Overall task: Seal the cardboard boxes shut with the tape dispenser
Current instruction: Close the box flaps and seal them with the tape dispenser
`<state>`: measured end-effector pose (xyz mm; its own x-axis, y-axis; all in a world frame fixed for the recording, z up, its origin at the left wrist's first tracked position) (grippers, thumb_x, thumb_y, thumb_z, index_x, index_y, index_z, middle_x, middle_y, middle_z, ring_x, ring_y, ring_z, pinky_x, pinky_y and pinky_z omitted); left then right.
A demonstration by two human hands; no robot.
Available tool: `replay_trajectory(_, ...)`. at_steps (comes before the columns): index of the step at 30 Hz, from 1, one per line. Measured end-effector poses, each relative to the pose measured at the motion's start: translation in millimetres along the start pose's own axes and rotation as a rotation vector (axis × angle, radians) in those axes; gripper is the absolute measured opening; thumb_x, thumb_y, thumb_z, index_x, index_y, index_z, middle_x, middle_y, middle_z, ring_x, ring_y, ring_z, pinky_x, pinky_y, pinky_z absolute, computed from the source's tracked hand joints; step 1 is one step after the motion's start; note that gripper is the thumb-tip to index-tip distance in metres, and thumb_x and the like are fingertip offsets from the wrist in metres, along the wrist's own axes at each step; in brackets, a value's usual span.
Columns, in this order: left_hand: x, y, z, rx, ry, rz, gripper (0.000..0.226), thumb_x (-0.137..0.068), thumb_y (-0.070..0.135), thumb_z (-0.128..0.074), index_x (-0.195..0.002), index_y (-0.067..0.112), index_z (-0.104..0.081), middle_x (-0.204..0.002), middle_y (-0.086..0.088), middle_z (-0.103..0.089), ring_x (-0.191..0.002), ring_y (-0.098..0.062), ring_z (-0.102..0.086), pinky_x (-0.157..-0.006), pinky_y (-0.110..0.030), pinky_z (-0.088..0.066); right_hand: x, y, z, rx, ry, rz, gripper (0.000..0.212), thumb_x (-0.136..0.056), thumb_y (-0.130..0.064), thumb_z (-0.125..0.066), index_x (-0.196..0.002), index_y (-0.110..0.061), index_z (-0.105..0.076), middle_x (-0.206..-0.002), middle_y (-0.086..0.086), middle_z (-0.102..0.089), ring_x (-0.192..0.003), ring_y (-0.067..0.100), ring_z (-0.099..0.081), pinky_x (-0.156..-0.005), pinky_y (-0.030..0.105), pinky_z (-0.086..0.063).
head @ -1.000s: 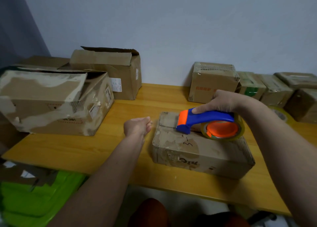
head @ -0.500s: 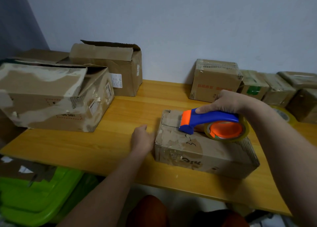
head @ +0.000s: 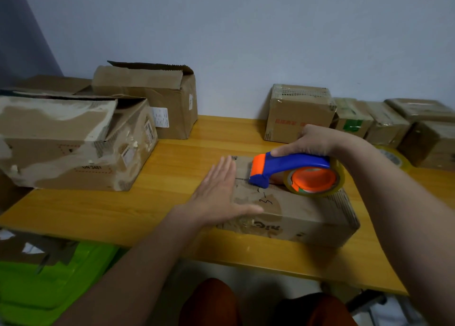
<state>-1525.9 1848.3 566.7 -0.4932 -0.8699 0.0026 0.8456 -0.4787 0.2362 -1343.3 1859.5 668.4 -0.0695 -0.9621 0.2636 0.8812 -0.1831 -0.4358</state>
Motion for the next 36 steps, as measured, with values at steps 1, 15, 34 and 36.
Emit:
replay_trajectory(1, -2.5, 2.0, -5.6, -0.043, -0.050, -0.025, 0.144, -0.045, 0.103, -0.029, -0.150, 0.017, 0.019, -0.156, -0.002, 0.027, -0.142, -0.015, 0.025, -0.112, -0.036, 0.014, 0.8, 1.1, 1.1, -0.008, 0.009, 0.002, 0.089, -0.028, -0.085, -0.067, -0.074, -0.009, -0.070, -0.063, 0.006, -0.071, -0.054, 0.018, -0.064, -0.065, 0.032, -0.051)
replay_trajectory(15, -11.8, 8.1, -5.1, -0.259, -0.169, -0.057, 0.142, -0.049, 0.100, -0.026, -0.150, 0.011, 0.018, -0.159, -0.005, 0.021, -0.145, -0.018, 0.020, -0.119, -0.041, 0.010, 28.8, 63.0, 31.1, -0.041, 0.004, -0.039, 0.064, -0.031, -0.078, -0.072, -0.068, -0.026, -0.076, -0.067, -0.001, -0.073, -0.058, 0.013, -0.070, -0.064, 0.033, -0.053)
replay_trajectory(34, -37.1, 64.3, -27.4, -0.175, -0.207, -0.163, 0.140, -0.048, 0.102, -0.030, -0.148, 0.021, 0.023, -0.156, 0.002, 0.028, -0.142, -0.013, 0.026, -0.111, -0.035, 0.016, 45.1, 142.8, 71.5, 0.001, 0.118, -0.110, 0.090, -0.027, -0.089, -0.067, -0.066, -0.008, -0.073, -0.062, 0.006, -0.071, -0.053, 0.019, -0.067, -0.063, 0.033, -0.051)
replay_trajectory(36, -39.0, 64.2, -28.0, -0.164, -0.225, -0.169, 0.135, -0.047, 0.103, -0.029, -0.148, 0.030, 0.023, -0.156, 0.002, 0.030, -0.141, -0.014, 0.029, -0.111, -0.035, 0.017, 53.5, 168.9, 75.7, -0.032, 0.147, -0.141, 0.087, -0.026, -0.087, -0.070, -0.063, -0.008, -0.073, -0.060, 0.006, -0.070, -0.056, 0.023, -0.068, -0.063, 0.032, -0.051)
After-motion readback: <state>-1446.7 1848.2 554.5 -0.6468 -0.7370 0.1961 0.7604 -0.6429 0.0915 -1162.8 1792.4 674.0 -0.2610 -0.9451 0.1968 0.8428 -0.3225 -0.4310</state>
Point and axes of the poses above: each hand's wrist, its own x-axis away from the middle knuckle, its own z-axis out of the back of the hand, y = z × x, the point moved 10 cm from there along -x, towards the middle knuckle
